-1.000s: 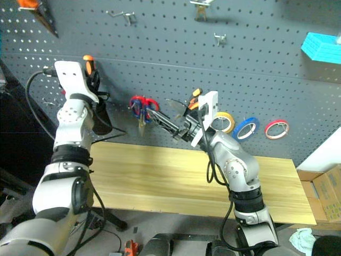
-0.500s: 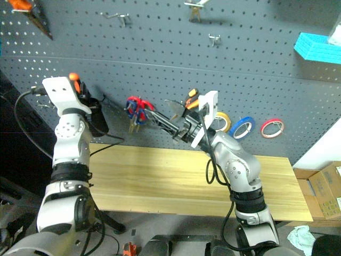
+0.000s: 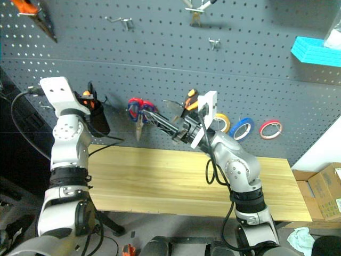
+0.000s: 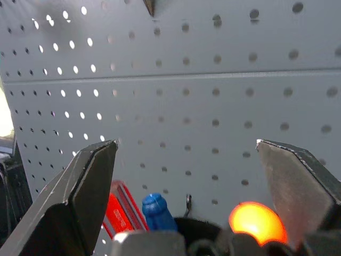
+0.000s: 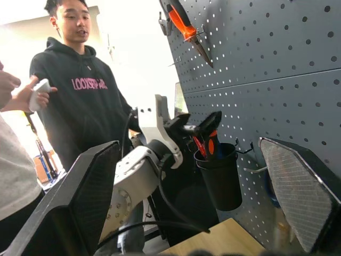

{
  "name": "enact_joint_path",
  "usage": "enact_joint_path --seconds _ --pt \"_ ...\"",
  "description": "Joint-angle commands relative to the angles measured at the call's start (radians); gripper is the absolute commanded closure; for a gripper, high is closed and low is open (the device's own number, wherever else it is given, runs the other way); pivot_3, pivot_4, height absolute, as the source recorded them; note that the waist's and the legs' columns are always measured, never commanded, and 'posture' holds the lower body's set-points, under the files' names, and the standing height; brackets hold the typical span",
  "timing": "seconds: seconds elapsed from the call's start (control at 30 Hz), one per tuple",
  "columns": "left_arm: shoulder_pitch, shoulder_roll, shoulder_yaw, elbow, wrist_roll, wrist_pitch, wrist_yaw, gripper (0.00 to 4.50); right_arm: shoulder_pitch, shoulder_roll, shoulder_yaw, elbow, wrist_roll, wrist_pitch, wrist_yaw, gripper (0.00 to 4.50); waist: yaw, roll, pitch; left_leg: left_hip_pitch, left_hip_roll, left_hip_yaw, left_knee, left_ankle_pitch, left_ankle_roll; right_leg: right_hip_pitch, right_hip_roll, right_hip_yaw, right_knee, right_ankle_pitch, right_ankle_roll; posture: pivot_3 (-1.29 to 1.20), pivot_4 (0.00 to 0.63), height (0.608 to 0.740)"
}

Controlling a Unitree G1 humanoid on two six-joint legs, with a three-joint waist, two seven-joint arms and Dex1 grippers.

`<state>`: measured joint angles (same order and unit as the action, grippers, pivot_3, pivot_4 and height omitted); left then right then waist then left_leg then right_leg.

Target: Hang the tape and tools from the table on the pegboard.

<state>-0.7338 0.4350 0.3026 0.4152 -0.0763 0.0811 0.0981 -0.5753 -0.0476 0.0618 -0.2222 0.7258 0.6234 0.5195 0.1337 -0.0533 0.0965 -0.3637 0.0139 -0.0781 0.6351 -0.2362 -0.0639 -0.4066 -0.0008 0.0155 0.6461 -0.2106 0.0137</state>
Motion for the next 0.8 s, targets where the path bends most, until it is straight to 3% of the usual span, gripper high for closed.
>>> enact_joint_path --seconds 0.03,0.2,0.4,0.57,0.67,0.8 --pt "-0.016 -0.001 0.003 -0.143 -0.022 0.038 -0.009 0.01 -0.019 -0.009 -0.017 -0.042 -0.028 -0.04 -0.021 0.0 0.0 0.0 0.0 0.0 0.0 0.0 0.0 0.0 0.0 0.0 0.0 0.0 0.0 0.0 0.0 0.25 0.002 0.74" --pt "-0.001 -0.053 -0.051 -0.379 -0.093 0.157 -0.079 0.01 -0.001 -0.051 -0.012 -0.099 -0.083 -0.063 -0.046 0.0 0.001 0.0 0.0 -0.001 0.0 0.0 0.0 0.0 0.0 0.0 0.0 0.001 -0.001 0.0 0.0 0.24 0.002 0.74" --pt "0.083 -0.152 -0.184 -0.59 -0.13 0.32 -0.144 0.01 0.117 -0.097 0.073 -0.161 -0.258 -0.103 -0.13 0.0 -0.004 0.004 -0.013 -0.001 -0.001 0.001 0.0 0.0 0.0 0.001 -0.001 0.002 -0.002 0.0 0.0 0.23 0.002 0.74" --pt "0.337 -0.228 -0.264 -0.728 -0.149 0.459 -0.148 0.01 0.252 -0.157 0.118 -0.158 -0.486 -0.135 -0.271 0.0 -0.023 0.012 -0.019 0.001 -0.001 0.003 0.0 0.0 0.0 0.001 0.0 0.004 -0.001 -0.004 -0.005 0.2 0.011 0.74" --pt "0.506 -0.265 -0.244 -0.748 -0.155 0.481 -0.133 0.01 0.347 -0.182 0.097 -0.139 -0.577 -0.149 -0.344 0.0 -0.039 0.014 -0.021 0.002 0.0 0.004 0.0 0.0 0.0 0.001 0.0 0.005 -0.001 -0.005 -0.007 0.18 0.016 0.74" --pt "0.622 -0.276 -0.191 -0.703 -0.14 0.451 -0.116 0.01 0.418 -0.183 0.047 -0.116 -0.629 -0.181 -0.397 0.0 -0.057 0.015 -0.02 0.002 0.0 0.003 0.0 0.0 0.0 0.0 0.0 0.004 0.0 -0.006 -0.008 0.17 0.019 0.74"
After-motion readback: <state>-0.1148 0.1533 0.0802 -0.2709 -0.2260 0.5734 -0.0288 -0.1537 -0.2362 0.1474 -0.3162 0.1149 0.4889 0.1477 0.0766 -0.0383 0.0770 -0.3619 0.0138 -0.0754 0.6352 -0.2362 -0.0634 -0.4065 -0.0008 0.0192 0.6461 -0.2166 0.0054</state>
